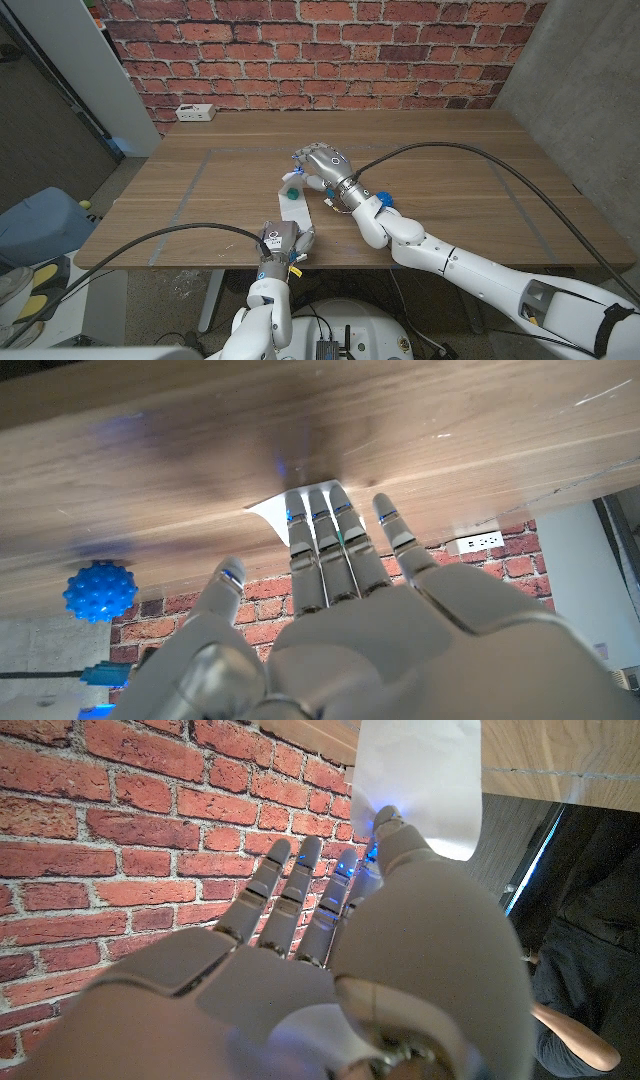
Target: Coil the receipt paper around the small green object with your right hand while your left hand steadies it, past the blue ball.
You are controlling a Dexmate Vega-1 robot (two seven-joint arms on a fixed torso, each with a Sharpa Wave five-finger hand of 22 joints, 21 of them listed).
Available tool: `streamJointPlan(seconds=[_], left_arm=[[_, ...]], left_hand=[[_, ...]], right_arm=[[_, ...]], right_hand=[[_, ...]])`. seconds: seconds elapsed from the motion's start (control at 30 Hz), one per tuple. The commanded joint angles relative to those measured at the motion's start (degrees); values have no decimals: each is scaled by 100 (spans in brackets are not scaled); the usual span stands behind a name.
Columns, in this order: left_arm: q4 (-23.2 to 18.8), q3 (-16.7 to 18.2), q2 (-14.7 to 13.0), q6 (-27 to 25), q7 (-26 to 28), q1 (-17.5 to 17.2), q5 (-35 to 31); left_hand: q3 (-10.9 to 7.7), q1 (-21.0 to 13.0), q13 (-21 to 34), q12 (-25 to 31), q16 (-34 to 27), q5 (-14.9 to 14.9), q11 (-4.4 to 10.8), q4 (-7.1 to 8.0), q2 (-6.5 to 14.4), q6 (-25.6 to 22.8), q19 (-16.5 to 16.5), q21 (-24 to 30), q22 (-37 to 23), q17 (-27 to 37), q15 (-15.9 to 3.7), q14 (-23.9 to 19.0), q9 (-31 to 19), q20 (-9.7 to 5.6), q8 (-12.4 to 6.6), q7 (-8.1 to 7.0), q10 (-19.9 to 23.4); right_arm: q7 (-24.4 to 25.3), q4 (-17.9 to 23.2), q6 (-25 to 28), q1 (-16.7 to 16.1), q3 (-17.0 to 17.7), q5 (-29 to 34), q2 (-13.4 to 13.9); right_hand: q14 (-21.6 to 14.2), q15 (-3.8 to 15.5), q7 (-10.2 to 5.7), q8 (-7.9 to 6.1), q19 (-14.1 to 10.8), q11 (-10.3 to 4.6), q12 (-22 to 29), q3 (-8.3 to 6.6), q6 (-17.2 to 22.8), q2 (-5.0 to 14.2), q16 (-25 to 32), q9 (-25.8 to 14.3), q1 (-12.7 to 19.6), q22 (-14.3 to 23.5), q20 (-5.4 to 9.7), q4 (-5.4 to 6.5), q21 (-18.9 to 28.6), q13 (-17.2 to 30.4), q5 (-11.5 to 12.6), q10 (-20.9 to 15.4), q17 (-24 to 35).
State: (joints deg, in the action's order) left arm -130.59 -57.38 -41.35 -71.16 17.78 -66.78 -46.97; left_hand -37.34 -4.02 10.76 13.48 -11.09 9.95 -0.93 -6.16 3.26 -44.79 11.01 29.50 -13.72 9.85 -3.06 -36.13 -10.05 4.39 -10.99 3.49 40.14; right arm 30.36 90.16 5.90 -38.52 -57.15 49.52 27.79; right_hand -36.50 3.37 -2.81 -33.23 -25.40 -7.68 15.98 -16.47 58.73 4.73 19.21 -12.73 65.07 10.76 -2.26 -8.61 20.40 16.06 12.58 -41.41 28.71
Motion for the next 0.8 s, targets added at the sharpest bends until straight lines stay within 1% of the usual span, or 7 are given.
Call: streamJointPlan(seconds=[0.03,0.17,0.27,0.3,0.6,0.7,0.8], left_arm=[[-11,-353,33,-546,-311,480,259],[-30,-422,4,-579,-244,594,418],[-47,-483,-30,-597,-200,684,531],[-54,-484,-39,-590,-175,698,577],[-92,-656,-109,-698,24,899,839],[-111,-677,-116,-729,110,925,954],[-128,-707,-127,-753,200,956,1060]], left_hand=[[17,58,20,-29,26,-9,11,8,-4,63,-53,-23,-20,8,15,50,-22,13,24,-6,-70],[19,73,20,-73,43,-6,18,16,-3,138,-108,-40,-16,8,17,99,-23,25,50,-35,-139],[10,73,21,-103,54,-2,9,19,10,193,-137,-48,-13,7,27,142,-25,41,64,-53,-184],[9,73,21,-103,54,-1,8,19,13,196,-138,-48,-13,7,29,144,-25,46,64,-58,-183],[-15,58,23,-99,36,4,8,18,45,164,-148,-47,-8,5,22,112,-28,65,40,-52,-136],[-20,55,23,-101,36,4,12,17,50,170,-152,-47,-6,4,22,115,-28,67,41,-55,-133],[-24,52,23,-106,37,4,16,16,54,179,-152,-46,-5,4,23,120,-29,68,42,-58,-135]], right_arm=[[-1120,480,96,-126,119,-64,315],[-1680,713,165,-177,196,-217,416],[-2097,875,118,-251,309,-579,459],[-2256,928,106,-267,339,-704,470],[-3287,1281,-81,-371,696,-1944,567],[-3419,1304,-183,-369,759,-2184,593],[-3650,1261,-261,-226,681,-2160,626]], right_hand=[[-184,939,-57,-65,47,12,87,9,66,-6,217,0,102,19,-59,-43,-30,50,-31,-211,226],[-226,907,-42,-82,173,0,91,14,74,5,261,8,54,22,-157,-9,-82,68,-41,-233,283],[-161,866,46,-111,282,85,130,4,132,12,200,47,-95,27,-228,67,-131,102,-53,-350,296],[-152,866,85,-122,299,77,129,-5,157,24,188,54,-119,28,-244,81,-139,108,-53,-351,297],[-41,884,232,-148,459,115,133,-63,241,55,124,94,-166,31,-294,82,-210,140,-64,-374,335],[-272,876,208,-125,445,168,187,-9,171,49,453,101,-182,48,-311,54,-207,190,-97,-503,647],[-325,896,150,-92,368,87,277,52,152,47,813,130,-134,71,-284,5,-169,276,-110,-674,1070]])
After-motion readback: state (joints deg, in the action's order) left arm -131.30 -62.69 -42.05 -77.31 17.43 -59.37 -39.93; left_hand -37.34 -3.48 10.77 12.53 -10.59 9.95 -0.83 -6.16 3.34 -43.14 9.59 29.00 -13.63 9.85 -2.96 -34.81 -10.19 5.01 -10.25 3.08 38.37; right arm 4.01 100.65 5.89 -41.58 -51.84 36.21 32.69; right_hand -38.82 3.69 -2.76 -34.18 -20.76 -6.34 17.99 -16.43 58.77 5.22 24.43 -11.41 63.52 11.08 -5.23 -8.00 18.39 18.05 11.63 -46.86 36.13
